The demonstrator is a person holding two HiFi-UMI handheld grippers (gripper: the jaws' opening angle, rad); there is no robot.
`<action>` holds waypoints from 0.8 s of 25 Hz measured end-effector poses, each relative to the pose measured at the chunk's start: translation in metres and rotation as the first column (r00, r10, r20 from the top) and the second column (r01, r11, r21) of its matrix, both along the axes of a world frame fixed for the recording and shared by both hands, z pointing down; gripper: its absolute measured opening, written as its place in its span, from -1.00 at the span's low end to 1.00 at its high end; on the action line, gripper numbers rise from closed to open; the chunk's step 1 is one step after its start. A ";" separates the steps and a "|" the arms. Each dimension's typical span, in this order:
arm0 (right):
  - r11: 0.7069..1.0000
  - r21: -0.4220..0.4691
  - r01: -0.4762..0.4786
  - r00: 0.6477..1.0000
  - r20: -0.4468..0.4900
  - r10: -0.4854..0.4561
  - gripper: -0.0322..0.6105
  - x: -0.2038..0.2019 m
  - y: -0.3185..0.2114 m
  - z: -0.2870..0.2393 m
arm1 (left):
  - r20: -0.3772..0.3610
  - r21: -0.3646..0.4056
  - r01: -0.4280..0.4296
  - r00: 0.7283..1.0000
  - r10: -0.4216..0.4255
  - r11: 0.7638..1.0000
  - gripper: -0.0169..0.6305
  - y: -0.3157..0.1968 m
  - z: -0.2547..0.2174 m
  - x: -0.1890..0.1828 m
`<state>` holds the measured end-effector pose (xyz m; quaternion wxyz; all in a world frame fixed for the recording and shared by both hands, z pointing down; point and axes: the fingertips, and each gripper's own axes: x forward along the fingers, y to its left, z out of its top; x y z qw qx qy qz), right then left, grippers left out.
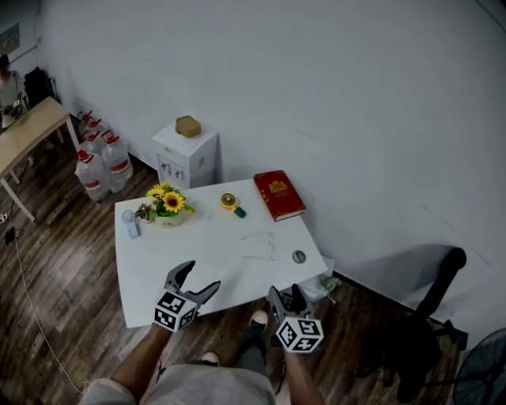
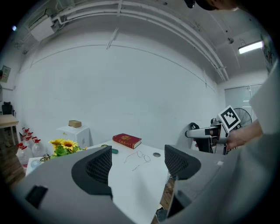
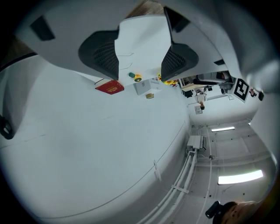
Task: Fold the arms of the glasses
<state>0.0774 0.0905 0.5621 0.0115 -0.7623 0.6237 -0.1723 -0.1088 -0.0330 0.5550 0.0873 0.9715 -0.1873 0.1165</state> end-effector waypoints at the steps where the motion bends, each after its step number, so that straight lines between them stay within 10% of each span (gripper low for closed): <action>1: 1.000 0.001 0.010 1.000 0.004 -0.010 0.00 0.007 -0.010 0.002 | 0.005 -0.001 0.012 1.000 -0.012 1.000 0.19 -0.008 0.002 0.004; 20: 0.946 -0.045 0.323 0.945 0.068 -0.319 -0.05 0.164 -0.217 0.030 | 0.055 0.010 0.322 0.945 -0.322 0.947 0.19 -0.155 0.013 0.128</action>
